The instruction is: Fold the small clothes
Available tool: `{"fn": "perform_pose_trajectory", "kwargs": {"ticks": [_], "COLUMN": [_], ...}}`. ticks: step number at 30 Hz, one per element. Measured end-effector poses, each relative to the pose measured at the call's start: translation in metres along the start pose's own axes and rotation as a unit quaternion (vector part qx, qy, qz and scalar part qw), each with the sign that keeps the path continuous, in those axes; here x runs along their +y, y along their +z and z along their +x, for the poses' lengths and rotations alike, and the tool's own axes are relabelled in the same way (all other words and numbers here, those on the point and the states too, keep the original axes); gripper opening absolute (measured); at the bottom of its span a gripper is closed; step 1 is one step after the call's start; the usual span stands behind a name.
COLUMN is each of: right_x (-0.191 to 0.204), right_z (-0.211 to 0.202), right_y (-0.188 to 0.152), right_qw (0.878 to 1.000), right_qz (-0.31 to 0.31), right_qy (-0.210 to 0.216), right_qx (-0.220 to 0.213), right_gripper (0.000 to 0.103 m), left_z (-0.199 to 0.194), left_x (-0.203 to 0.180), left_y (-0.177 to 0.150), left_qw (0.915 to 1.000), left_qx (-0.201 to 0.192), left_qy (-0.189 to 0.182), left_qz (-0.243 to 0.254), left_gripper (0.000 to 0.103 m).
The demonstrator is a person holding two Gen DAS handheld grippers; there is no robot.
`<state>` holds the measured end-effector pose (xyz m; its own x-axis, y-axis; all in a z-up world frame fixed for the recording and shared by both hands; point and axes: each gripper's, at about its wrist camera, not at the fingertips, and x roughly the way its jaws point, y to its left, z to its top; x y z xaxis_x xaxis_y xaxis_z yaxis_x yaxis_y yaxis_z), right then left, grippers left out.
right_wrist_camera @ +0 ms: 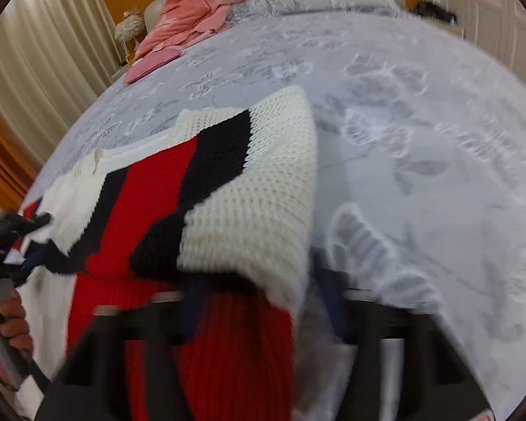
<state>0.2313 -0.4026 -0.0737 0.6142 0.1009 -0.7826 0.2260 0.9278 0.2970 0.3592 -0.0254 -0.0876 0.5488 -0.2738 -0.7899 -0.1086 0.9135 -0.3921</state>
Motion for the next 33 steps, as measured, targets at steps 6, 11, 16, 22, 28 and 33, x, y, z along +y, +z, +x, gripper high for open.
{"fn": "perform_pose_trajectory", "kwargs": {"ticks": [6,11,16,22,28,33], "right_x": [-0.008,-0.003,-0.016,0.001,0.058,0.122], "right_z": [-0.009,-0.005,0.007,-0.043,-0.105,-0.091], "right_y": [0.0,-0.005,-0.011,-0.025,-0.098,-0.148], "right_qw": [0.999,0.999,0.999,0.999,1.0,0.997], "right_qz": [-0.037,-0.049,-0.038,-0.005,-0.004,-0.035], "right_qy": [-0.013,-0.014,-0.025,-0.036,0.015,0.067], "right_qx": [-0.018,-0.005,0.006,0.01,-0.003,-0.004], "right_gripper": [0.012,0.013,0.011,0.032,0.059,0.059], "left_z": [-0.015,-0.018,-0.01,-0.044,-0.108,-0.111], "left_x": [0.034,0.053,0.057,0.072,0.201,0.3], "left_y": [0.022,0.011,0.011,0.015,0.037,0.078], "left_qw": [0.9981,0.9977,0.9979,0.9973,0.9719,0.9399], "left_qx": [-0.041,-0.038,-0.032,-0.052,-0.121,-0.122], "left_qy": [0.021,0.032,0.046,-0.013,0.03,0.101], "left_qz": [-0.04,-0.047,-0.032,-0.051,-0.2,-0.303], "left_gripper": [0.005,0.005,0.005,0.023,0.07,0.07]}}
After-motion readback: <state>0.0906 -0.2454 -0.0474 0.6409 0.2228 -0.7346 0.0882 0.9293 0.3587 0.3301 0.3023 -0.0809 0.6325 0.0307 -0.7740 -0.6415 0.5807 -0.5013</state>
